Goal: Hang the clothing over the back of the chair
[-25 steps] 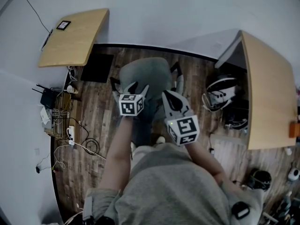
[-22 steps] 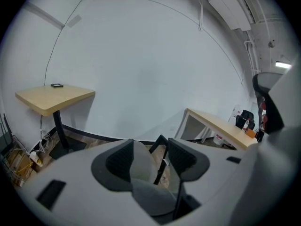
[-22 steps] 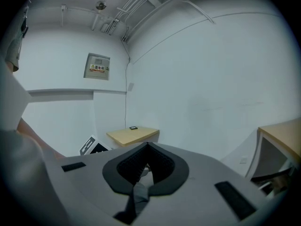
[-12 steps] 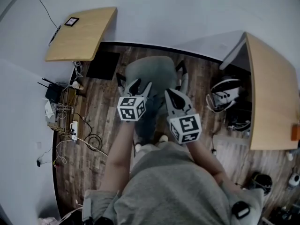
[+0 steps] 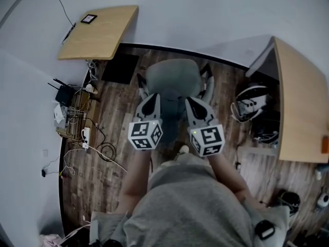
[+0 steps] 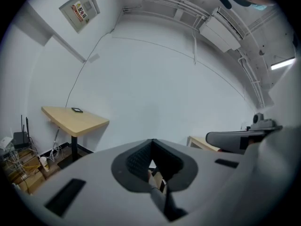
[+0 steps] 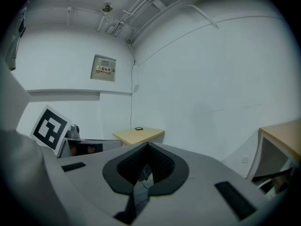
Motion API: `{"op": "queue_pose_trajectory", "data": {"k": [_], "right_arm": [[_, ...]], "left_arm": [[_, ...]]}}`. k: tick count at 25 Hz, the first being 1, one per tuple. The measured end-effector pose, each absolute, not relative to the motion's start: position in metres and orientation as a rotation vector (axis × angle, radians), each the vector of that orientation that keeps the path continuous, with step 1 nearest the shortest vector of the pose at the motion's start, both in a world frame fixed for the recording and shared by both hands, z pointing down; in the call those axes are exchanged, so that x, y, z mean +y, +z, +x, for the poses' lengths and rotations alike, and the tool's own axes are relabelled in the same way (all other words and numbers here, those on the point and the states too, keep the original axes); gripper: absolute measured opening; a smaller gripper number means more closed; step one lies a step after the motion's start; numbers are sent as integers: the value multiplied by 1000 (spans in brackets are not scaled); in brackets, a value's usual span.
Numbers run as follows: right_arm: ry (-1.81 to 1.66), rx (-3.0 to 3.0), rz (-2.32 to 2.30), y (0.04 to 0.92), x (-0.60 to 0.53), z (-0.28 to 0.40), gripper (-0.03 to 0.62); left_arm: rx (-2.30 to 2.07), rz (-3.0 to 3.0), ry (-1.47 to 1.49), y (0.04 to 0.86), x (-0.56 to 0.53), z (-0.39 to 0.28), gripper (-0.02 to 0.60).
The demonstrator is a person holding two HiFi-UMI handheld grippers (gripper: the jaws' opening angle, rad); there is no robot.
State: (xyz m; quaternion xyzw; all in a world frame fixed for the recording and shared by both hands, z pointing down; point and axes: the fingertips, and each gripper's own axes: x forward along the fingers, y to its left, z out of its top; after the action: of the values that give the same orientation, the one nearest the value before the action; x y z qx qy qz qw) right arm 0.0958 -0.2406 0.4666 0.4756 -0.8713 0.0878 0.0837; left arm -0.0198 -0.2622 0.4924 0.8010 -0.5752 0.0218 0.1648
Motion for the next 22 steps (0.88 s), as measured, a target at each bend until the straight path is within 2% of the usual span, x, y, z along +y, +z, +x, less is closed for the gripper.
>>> {"op": "queue_pose_trajectory", "data": {"k": [22], "right_arm": [[201,-2628,1375,453,-87,55,-2]], "left_arm": [[-1562,2316,10,459,-87,-40,-2]]}}
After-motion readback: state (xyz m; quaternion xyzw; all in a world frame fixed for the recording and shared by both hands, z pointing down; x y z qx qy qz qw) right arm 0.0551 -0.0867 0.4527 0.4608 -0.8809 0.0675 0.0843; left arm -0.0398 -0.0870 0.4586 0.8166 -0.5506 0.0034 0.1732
